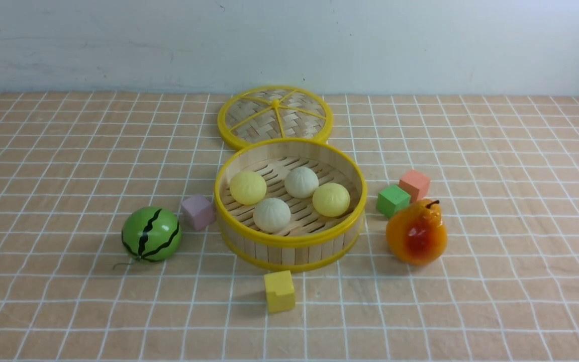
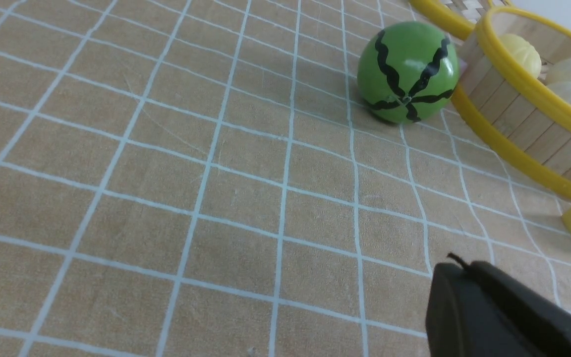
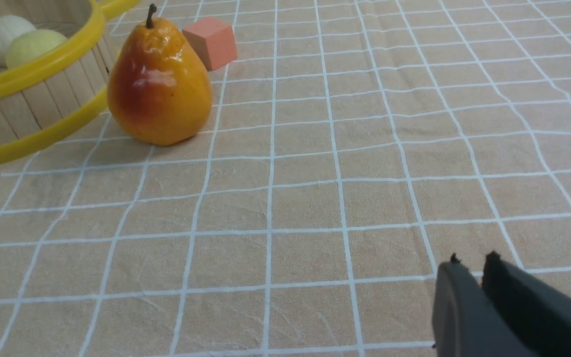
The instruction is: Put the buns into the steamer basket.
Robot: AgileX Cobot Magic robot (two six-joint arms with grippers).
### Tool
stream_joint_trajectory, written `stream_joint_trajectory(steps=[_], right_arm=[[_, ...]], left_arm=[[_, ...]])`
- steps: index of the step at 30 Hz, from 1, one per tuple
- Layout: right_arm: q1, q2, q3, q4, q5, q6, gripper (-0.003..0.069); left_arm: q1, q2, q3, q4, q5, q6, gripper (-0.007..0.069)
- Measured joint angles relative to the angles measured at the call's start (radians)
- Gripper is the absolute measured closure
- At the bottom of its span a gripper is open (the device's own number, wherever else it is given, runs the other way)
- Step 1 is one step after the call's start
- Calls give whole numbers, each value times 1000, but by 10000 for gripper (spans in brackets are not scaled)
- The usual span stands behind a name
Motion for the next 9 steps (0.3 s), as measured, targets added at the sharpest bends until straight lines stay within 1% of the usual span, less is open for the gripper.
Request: stream_joint_trajectory(steps=[9], right_arm=[[0, 0, 0, 0, 0, 0, 570]], left_arm=[[0, 0, 0, 0, 0, 0, 636]])
